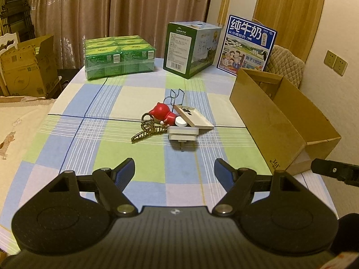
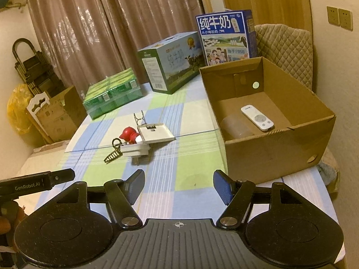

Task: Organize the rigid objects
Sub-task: 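Move both open tools back toward the red toy and socket adapter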

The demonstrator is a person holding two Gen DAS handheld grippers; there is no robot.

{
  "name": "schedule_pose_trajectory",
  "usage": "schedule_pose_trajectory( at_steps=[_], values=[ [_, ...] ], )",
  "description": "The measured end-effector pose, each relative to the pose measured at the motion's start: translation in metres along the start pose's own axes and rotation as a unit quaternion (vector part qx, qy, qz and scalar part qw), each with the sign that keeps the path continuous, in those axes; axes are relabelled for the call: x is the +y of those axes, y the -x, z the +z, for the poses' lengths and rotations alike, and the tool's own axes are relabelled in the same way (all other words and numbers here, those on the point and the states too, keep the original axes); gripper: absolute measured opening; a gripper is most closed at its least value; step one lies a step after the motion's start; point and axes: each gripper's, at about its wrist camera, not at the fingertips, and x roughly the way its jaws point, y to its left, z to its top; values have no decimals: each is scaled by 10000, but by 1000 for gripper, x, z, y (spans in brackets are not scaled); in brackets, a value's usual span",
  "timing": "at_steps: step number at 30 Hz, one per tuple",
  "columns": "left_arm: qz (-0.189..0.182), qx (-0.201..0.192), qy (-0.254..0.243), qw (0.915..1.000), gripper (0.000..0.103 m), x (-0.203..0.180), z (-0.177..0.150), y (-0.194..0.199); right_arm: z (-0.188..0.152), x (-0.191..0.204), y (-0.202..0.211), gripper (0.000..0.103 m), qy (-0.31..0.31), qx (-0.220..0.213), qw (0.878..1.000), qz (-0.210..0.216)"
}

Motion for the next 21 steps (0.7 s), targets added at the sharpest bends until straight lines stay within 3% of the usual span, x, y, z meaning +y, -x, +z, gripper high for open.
schedule_pose_trajectory(
  at_steps=[21],
  values=[
    [86,207,-115,9997,78,16,5,-48,1,5,-44,65,70,251,9997,44]
  ],
)
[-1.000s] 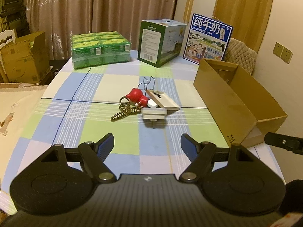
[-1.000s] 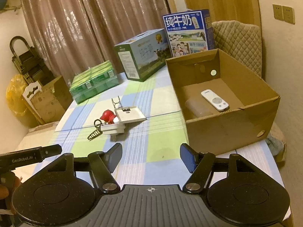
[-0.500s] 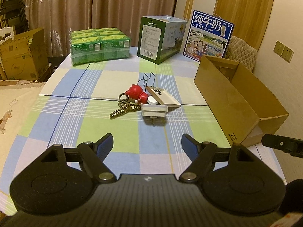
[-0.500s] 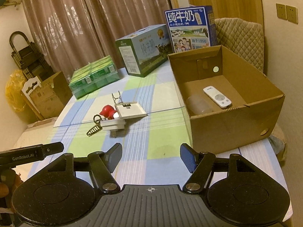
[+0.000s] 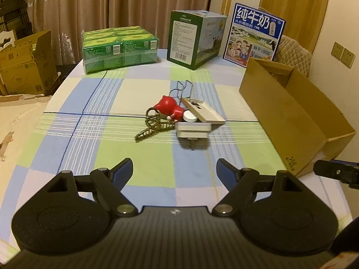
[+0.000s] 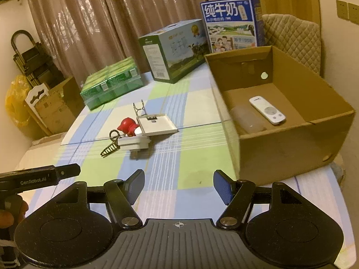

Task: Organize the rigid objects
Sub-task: 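Move both open tools back toward the red toy and socket adapter, then grasp the white socket adapter with the right tool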

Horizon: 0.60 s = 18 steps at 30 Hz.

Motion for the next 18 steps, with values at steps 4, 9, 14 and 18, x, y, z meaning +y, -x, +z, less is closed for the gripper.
schedule_pose_trajectory(
  at_steps=[4,9,14,18],
  values=[
    [48,40,-62,10000,78,14,6,-17,2,10,-18,65,65,50,9999,63],
    [34,78,-231,9997,78,34,18,-42,3,29,-48,65,242,134,9995,164],
    [108,66,-420,9990,78,55,29,-70,5,46,-81,65,448,172,9986,211],
    [86,30,-450,9989,78,71,33,-93,7,59,-111,66,577,222,9978,249]
  ],
)
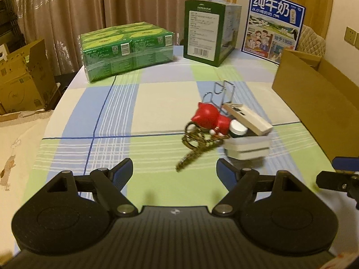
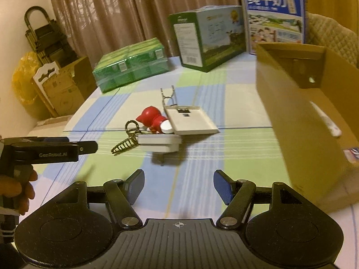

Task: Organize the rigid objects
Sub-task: 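Grasp the white socket adapter with the right tool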

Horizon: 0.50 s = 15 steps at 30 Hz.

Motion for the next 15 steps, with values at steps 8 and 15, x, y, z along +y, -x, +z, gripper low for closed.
schedule_pose_trajectory(
  at_steps=[8,15],
  values=[
    [-287,27,52,9996,78,20,2,-24,14,16,-55,73,211,48,9997,68],
    [-333,96,498,9982,78,39,7,-34,20,31,-97,75,286,120,9995,-92]
  ],
)
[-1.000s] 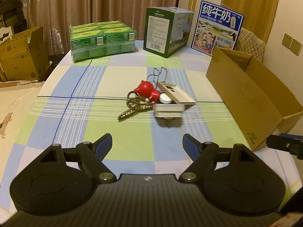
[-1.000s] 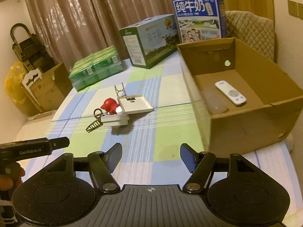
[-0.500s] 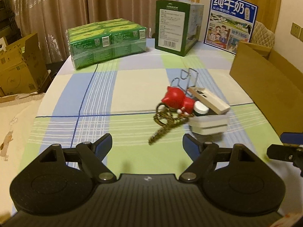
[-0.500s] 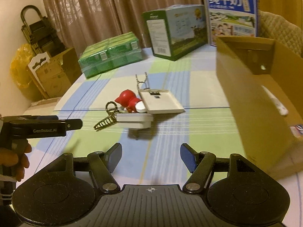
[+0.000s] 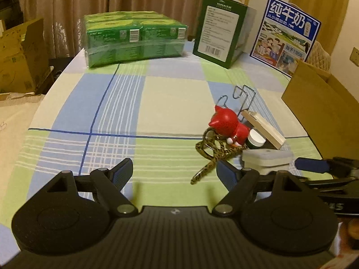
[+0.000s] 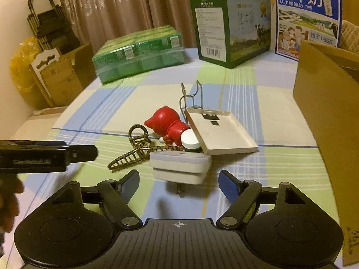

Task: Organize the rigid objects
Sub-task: 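Grasp the white socket adapter with the right tool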

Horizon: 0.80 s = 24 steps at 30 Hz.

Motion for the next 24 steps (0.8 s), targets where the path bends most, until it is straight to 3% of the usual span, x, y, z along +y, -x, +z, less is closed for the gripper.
schedule_pose_trajectory(
  at_steps=[10,17,24],
  values=[
    [-11,12,-121,9999,78,-3,4,-6,11,5,-28,75,-114,-115,9996,-234],
    [-34,52,-167,9998,78,-3,5,-8,13,4,-37,74,-32,36,9995,-324],
    [-116,39,-322,9994,78,-10,3,-11,10,-1,-28,63,-95,-5,9996,-273]
  ],
)
